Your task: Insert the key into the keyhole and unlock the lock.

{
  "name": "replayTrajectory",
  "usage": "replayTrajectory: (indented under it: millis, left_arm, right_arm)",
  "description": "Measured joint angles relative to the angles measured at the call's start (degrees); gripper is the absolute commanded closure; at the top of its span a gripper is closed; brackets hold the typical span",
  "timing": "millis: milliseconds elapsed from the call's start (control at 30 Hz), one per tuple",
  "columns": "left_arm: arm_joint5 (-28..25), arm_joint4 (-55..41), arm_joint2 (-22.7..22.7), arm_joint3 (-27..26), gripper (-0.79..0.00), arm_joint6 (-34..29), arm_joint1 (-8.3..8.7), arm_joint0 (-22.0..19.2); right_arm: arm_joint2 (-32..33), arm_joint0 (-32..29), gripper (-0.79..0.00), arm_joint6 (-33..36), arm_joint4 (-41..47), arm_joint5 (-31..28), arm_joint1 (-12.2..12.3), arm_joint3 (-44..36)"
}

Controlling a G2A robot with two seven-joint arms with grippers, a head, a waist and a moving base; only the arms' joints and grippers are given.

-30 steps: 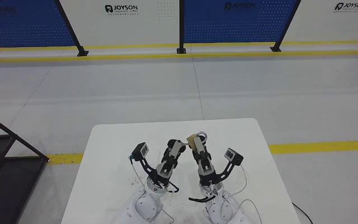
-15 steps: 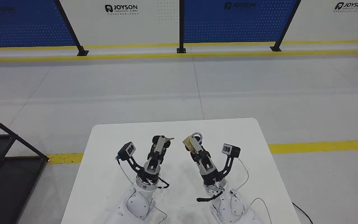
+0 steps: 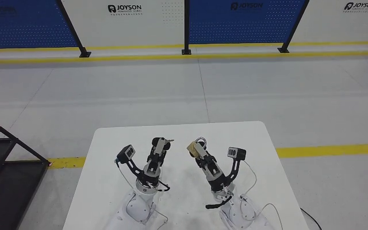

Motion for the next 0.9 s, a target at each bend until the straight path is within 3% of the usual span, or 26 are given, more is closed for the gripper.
replayTrajectory:
  millis: [133,267,367,433,533,633,800,900]
  left_arm:
    - [0.0,2.3,-1.5,0.0,0.0,0.5,0.07,-0.3]
    - [0.0,11.7,-4.8,-0.6,0.0,5.6,-0.11,0.6]
    - [2.1,23.2,-7.6,-1.7,0.0,13.4,-0.56,1.5]
    - [6.5,34.2,-8.4,-2.6,0.0,21.4,-0.98,2.1]
    - [19.9,53.7,-7.1,-1.2,0.0,36.8,-1.47,2.2]
    - [35.7,69.8,-4.6,4.2,0.0,49.4,-1.7,0.7]
    - [58.6,83.6,-3.4,10.9,0.0,57.1,-2.09,-3.0]
    - [65.0,84.8,-3.1,11.7,0.0,57.8,-2.16,-3.3]
  right_arm:
    - [1.0,0.2,0.0,-1.4,-1.4,0.8,0.0,-0.1]
    - [1.9,0.0,0.0,-4.3,-4.5,2.8,0.0,-0.9]
    - [2.6,-0.4,0.0,-5.7,-7.5,5.0,0.0,-1.7]
    - [2.8,-0.7,0.0,-6.6,-9.7,6.6,0.0,-2.3]
    - [3.1,-1.0,0.0,-7.2,-12.1,9.0,0.0,-2.8]
    - [3.3,-1.1,0.0,-7.3,-13.4,10.6,0.1,-3.2]
    - [3.1,-1.2,0.0,-8.3,-16.5,13.0,0.0,-3.5]
    - [3.0,-1.1,0.0,-8.9,-16.9,13.5,0.0,-3.6]
